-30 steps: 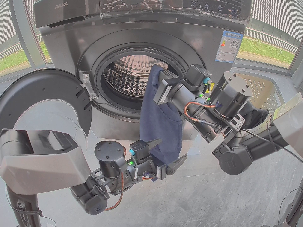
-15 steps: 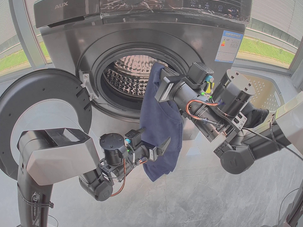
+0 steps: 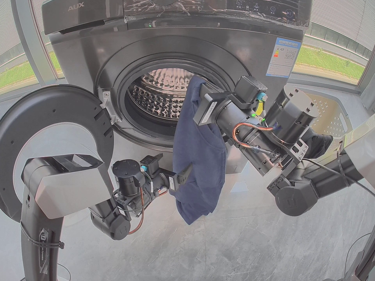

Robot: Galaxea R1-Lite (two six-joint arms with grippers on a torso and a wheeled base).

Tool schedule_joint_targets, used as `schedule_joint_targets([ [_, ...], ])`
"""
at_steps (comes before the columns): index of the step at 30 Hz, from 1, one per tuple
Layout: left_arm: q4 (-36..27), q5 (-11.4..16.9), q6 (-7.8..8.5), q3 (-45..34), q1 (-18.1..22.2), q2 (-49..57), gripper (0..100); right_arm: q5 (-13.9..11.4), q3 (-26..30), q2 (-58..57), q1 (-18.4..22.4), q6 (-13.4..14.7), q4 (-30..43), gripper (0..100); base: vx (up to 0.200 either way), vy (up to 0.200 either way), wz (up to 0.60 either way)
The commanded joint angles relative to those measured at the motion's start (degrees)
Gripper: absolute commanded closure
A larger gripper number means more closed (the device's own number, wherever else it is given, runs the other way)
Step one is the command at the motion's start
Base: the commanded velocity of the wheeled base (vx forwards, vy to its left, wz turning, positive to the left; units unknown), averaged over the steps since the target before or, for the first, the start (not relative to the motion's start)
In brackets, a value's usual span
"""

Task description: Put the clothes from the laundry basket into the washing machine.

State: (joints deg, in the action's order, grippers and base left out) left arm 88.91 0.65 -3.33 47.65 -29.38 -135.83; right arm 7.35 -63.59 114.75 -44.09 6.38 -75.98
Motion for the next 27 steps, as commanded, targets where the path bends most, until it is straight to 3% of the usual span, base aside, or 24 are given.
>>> schedule_joint_targets([
  [1, -0.05, 0.06, -0.1, 1.21, 3.28, -0.05, 0, 0.56, 1.18, -1.2, -0.03, 0.04, -0.04, 100, 0.0, 0.0, 0.0],
  [6, 0.04, 0.06, -0.1, 1.04, 5.03, 0.3, 0, 0.56, 1.97, -1.2, -0.03, 0.04, -0.04, 100, 0.0, 0.0, 0.0],
  [10, 0.22, 0.41, -0.19, -2.92, 4.24, 3.55, 0, 0.56, 1.45, -0.14, 0.32, 0.04, 0.4, 100, 0.0, 0.0, 0.0],
  [14, 0.22, 0.67, -0.89, -9.42, -1.73, 9.53, 0, 0.56, -0.22, 1.79, 0.76, 0.04, 0.4, 100, 0.0, 0.0, 0.0],
  [17, 0.04, 1.2, -0.98, -14.69, -8.77, 14.1, 0, 0.56, -1.54, 2.5, 0.76, 0.04, 0.57, 100, 0.0, 0.0, 0.0],
  [18, 0.04, 1.2, -0.98, -14.69, -8.77, 14.1, 0, 0.56, -1.54, 2.5, 0.76, 0.04, 0.57, 100, 0.0, 0.0, 0.0],
  [20, 0.04, 1.38, -2.21, -14.78, -13.34, 14.01, 0, 0.56, -2.16, 2.67, 0.41, 0.04, 0.57, 100, 0.0, 0.0, 0.0],
  [23, 0.04, 2.34, -3.62, -12.06, -15.27, 11.73, 0, 0.56, -2.16, 2.67, 0.24, 0.13, 0.49, 100, 0.0, 0.0, 0.0],
  [27, 0.04, 2.96, -3.97, -5.03, -14.92, 6.36, 0, 0.56, -2.07, 2.41, 0.06, 0.13, 0.4, 100, 0.0, 0.0, 0.0],
])
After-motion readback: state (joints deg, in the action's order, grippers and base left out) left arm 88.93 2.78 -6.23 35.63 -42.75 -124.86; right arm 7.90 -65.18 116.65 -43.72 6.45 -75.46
